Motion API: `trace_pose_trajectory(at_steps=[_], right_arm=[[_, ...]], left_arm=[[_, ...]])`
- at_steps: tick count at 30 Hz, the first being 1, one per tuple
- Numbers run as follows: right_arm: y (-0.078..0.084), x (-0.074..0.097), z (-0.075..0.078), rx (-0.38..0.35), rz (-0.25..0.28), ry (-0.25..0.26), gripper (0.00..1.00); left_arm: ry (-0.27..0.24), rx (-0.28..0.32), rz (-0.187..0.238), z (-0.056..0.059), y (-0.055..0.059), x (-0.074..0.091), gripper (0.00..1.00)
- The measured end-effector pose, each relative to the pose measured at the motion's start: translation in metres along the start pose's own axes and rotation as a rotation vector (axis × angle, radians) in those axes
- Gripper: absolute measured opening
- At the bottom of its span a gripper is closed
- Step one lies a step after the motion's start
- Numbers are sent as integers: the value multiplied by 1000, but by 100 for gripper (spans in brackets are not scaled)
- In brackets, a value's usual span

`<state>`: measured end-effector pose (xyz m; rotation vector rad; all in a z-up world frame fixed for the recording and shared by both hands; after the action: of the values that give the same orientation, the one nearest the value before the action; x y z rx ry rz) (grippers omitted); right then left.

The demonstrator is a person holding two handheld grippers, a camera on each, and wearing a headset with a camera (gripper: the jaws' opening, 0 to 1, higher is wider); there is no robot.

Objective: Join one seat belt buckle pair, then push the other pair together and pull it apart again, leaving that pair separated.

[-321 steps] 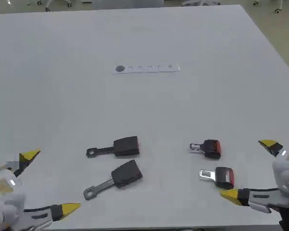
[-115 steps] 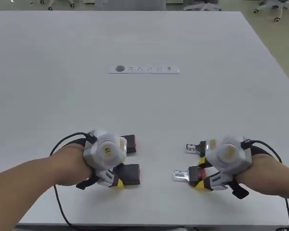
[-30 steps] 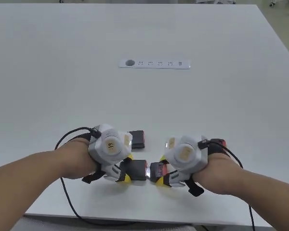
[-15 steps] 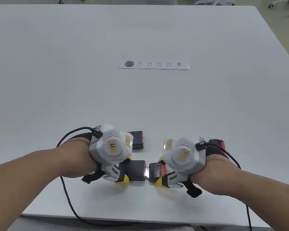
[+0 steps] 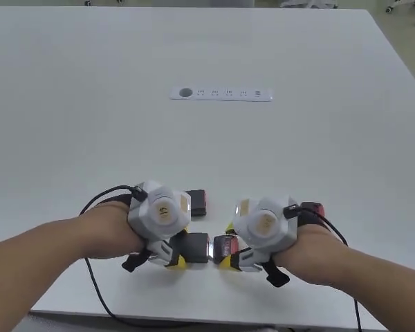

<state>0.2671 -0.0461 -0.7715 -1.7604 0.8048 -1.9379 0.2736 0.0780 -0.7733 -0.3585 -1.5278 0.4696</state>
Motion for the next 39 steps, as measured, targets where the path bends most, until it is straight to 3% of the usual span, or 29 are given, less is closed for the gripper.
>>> trace_pose_trajectory(at_steps=[8, 12, 23, 31, 39], right_arm=[[-5, 18, 10, 1, 38, 16, 36], [3, 29, 20, 6, 35, 40, 38], [48, 62, 61, -19, -26, 113, 39], [84, 88, 89, -37, -83, 163, 39], [119, 98, 97, -53, -144, 166, 40]], left_arm=[[-36, -13, 49, -17, -19, 22, 44], [-78, -3, 54, -32, -19, 25, 43], [-147, 30, 45, -69, -9, 27, 45], [-134, 32, 15, -80, -1, 19, 47], [-96, 18, -21, -80, 3, 9, 47]])
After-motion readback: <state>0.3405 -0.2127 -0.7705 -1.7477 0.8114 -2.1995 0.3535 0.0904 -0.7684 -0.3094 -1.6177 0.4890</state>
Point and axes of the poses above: the centre of the closed fingertips' face, and the gripper's own axes: x roughly backward along the fingers, z roughly to its right, y roughly out of its underside, the point moved 7 cm from there along x, roughly backward along the fingers, and after that the axes turned 3 degrees about z, right-handed, at the moved point
